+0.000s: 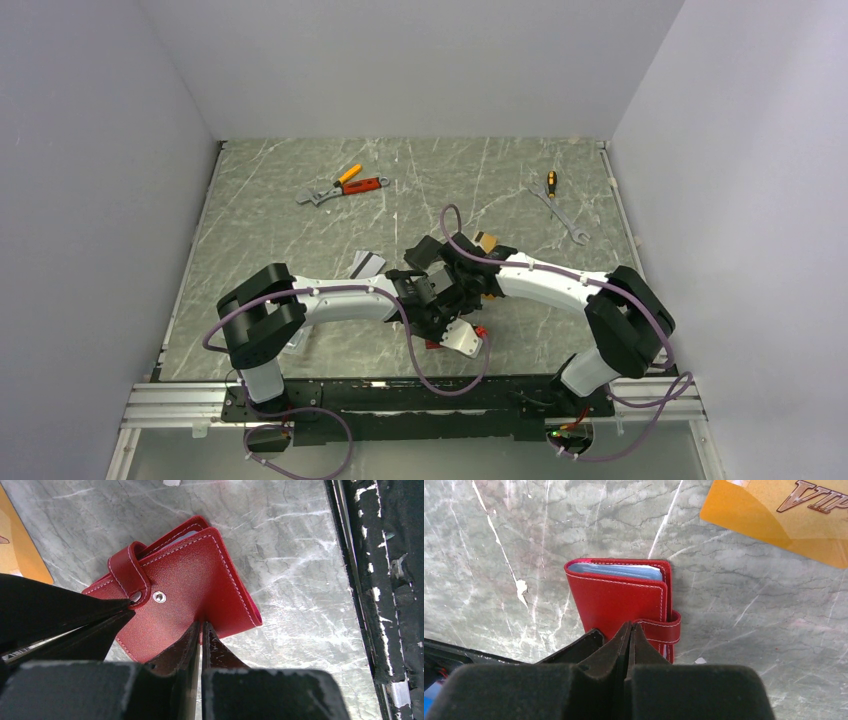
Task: Put the credit cards into the card holder
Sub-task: Close the card holder at the center of the board.
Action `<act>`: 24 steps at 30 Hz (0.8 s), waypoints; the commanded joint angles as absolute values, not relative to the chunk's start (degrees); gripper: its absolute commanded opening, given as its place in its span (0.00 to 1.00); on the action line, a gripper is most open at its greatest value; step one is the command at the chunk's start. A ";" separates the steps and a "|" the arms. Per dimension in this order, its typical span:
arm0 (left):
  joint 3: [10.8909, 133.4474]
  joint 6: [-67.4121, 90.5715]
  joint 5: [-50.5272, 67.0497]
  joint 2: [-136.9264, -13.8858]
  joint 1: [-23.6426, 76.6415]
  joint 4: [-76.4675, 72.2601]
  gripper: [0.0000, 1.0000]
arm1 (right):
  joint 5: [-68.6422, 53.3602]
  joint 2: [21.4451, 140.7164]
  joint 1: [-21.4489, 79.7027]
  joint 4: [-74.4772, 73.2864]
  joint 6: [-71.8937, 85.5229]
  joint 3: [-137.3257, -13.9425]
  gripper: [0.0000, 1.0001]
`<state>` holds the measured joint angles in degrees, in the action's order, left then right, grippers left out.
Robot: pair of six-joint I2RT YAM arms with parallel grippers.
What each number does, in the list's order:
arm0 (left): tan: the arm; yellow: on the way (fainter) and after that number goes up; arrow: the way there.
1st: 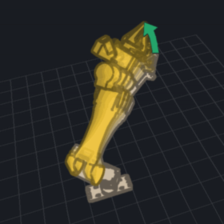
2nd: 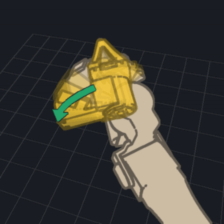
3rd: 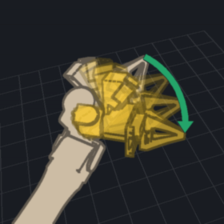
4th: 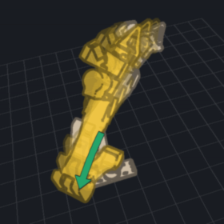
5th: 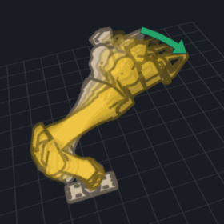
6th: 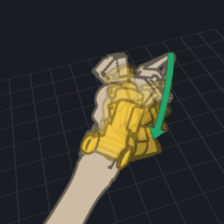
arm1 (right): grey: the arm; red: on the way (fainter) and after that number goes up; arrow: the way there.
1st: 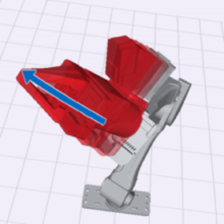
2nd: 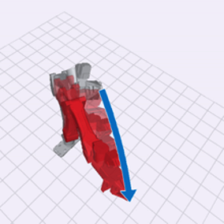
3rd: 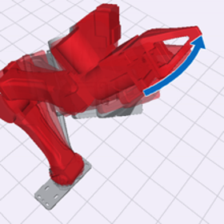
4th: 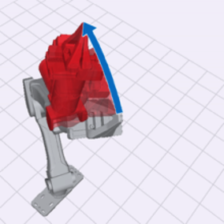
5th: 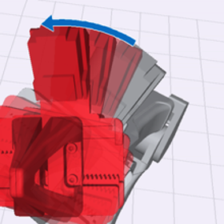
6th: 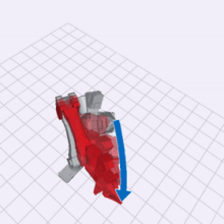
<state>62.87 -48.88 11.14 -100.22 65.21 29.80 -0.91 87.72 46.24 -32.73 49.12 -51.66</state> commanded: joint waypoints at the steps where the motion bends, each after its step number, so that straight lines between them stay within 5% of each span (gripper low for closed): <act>1: 61.77 -48.89 15.12 -100.02 66.01 33.08 0.09 | -1.28 86.87 47.87 -31.70 50.57 -50.63 0.00; 24: 62.21 -49.05 14.70 -99.93 66.01 33.49 0.09 | 0.37 93.10 50.82 -35.79 48.74 -51.85 0.00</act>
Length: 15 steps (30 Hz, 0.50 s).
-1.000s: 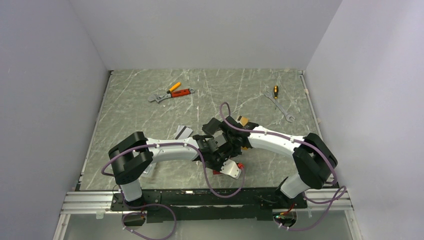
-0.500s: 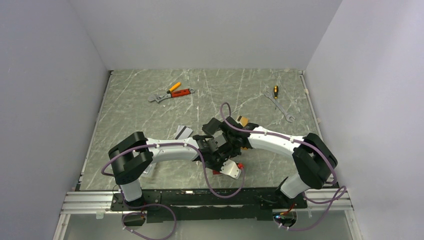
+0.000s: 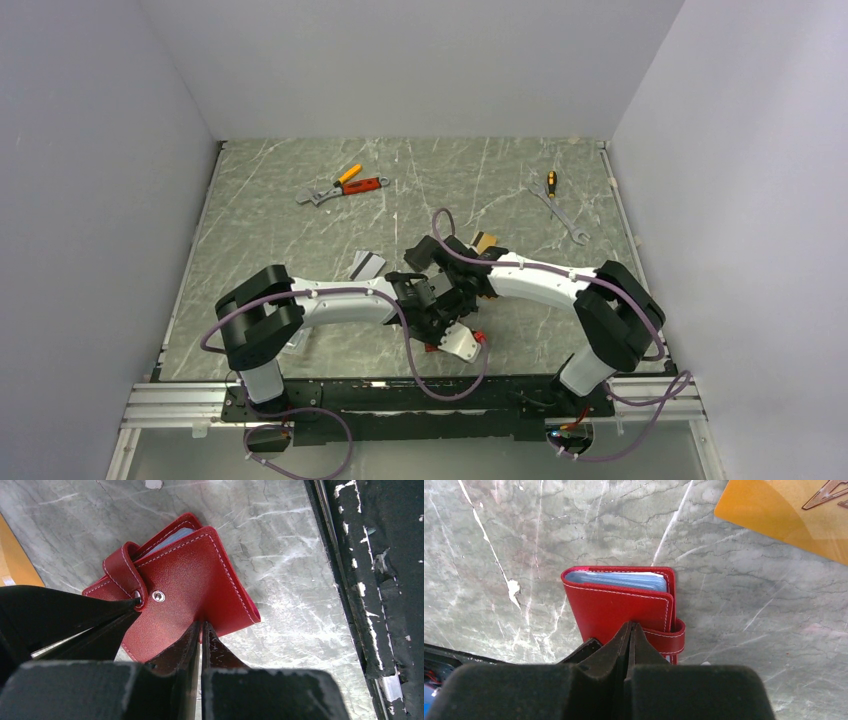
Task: Put the credit cards into the card holder
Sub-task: Close the card holder at the center of the board.
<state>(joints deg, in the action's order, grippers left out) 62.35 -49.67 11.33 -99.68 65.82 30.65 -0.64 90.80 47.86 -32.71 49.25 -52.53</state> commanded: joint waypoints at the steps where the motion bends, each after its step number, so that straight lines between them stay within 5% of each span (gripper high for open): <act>1: 62.23 -48.99 14.56 -99.93 66.01 33.49 0.09 | 0.45 93.12 50.91 -35.87 48.76 -51.80 0.00; 15: 58.17 -47.15 7.85 -94.18 65.30 26.86 0.15 | 2.81 87.71 51.65 -33.55 51.72 -45.55 0.00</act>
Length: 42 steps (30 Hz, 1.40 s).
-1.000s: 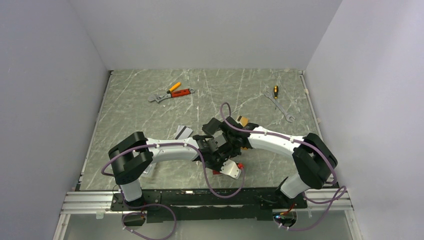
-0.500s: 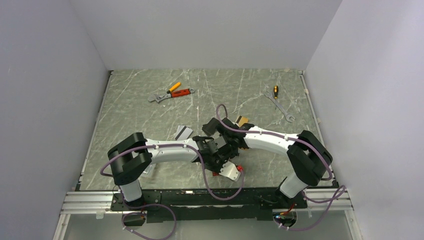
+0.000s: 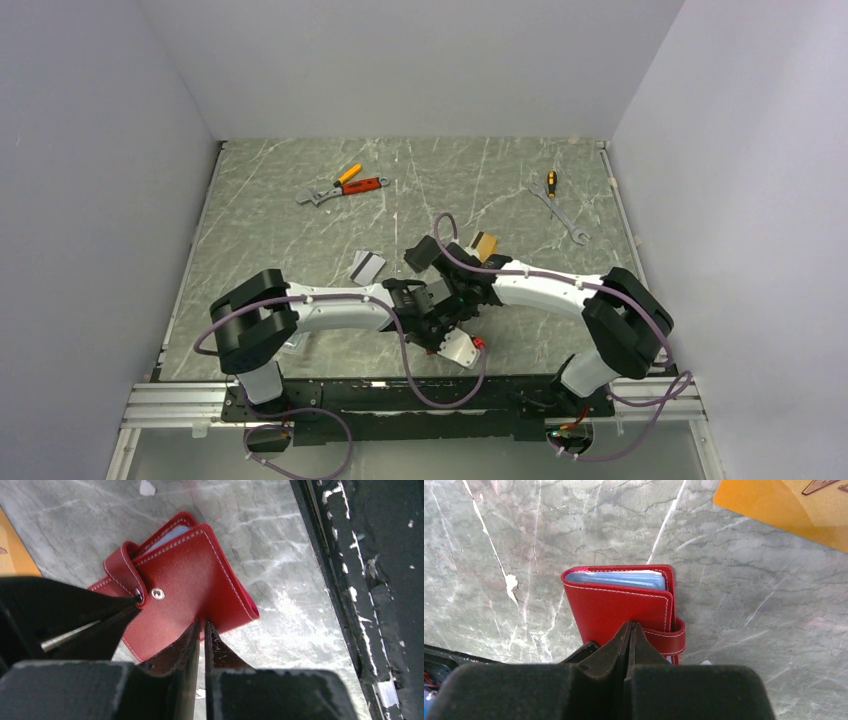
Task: Put the credit cards into the card holder
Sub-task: Close the card holder at the center of the board.
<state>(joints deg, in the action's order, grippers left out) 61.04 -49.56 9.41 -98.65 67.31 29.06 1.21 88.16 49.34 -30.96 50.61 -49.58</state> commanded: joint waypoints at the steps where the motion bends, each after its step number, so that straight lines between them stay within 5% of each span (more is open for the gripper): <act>1: 57.38 -46.84 6.73 -92.68 65.04 25.71 0.19 | 2.78 87.70 51.61 -32.87 52.14 -44.74 0.00; 4: 54.41 -46.92 2.08 -86.92 64.78 23.10 0.44 | 2.90 87.67 51.24 -30.64 52.88 -42.63 0.00; 5: 53.59 -47.13 0.61 -84.83 64.79 22.62 0.86 | 2.94 87.59 50.97 -29.99 52.97 -42.22 0.00; 6: 52.97 -47.05 -0.82 -82.96 64.78 22.30 0.98 | 3.16 87.46 50.84 -29.51 53.13 -42.00 0.00; 15: 52.04 -52.67 -17.09 -67.18 63.31 30.34 0.99 | 4.65 84.34 50.01 -27.29 52.85 -40.56 0.00; 22: 56.08 -48.68 -3.58 -61.28 61.36 48.09 0.99 | 3.75 81.77 49.54 -26.38 50.72 -40.97 0.00; 31: 49.46 -40.90 -18.86 -66.14 65.55 30.60 0.99 | 1.24 79.10 49.40 -26.21 49.56 -41.13 0.00; 42: 41.59 -51.56 -3.09 -63.20 73.07 21.55 0.99 | -3.26 76.82 47.15 -25.58 47.55 -41.84 0.00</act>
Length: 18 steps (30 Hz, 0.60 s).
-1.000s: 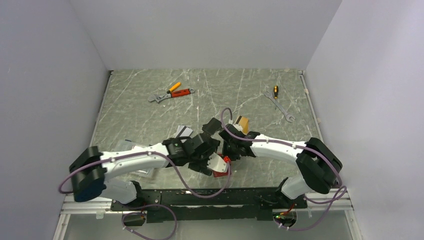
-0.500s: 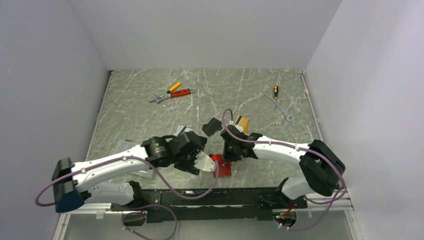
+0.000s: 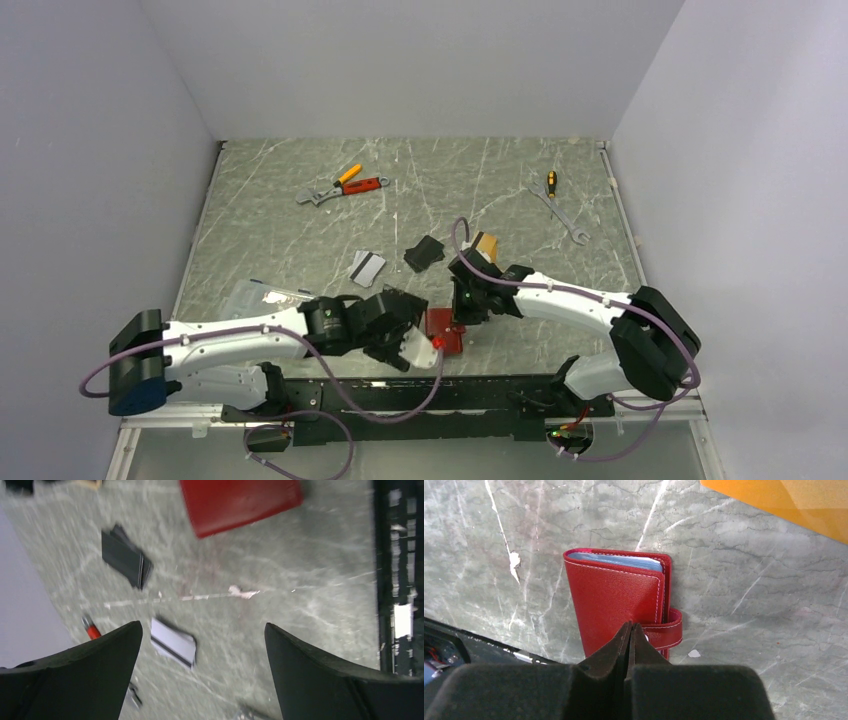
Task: Put the credit cards into the card holder
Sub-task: Close the card holder at the center of the board.
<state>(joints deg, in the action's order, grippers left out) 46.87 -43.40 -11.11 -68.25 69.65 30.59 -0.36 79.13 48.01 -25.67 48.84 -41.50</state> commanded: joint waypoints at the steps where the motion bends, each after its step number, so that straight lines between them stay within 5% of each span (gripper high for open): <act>1: 40.28 -54.06 -1.73 -62.88 73.80 20.55 0.99 | -4.06 76.75 46.97 -24.80 47.62 -41.55 0.00; 3: 38.93 -57.24 -0.60 -64.77 74.42 18.61 0.93 | -4.96 76.73 46.89 -23.09 48.08 -40.72 0.00; 11: 40.04 -60.51 5.01 -74.65 74.44 13.46 0.26 | -6.95 77.23 46.66 -20.86 47.90 -39.42 0.00; 14: 39.74 -61.80 5.44 -77.20 74.44 12.28 0.21 | -7.29 77.50 46.19 -20.60 47.70 -39.44 0.00; 18: 36.89 -64.83 4.08 -78.68 74.44 5.43 0.28 | -7.04 77.57 46.05 -20.13 48.05 -39.55 0.00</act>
<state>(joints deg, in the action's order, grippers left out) 38.79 -60.82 2.92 -77.69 74.35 13.32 -6.52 78.19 46.37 -22.17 48.36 -39.44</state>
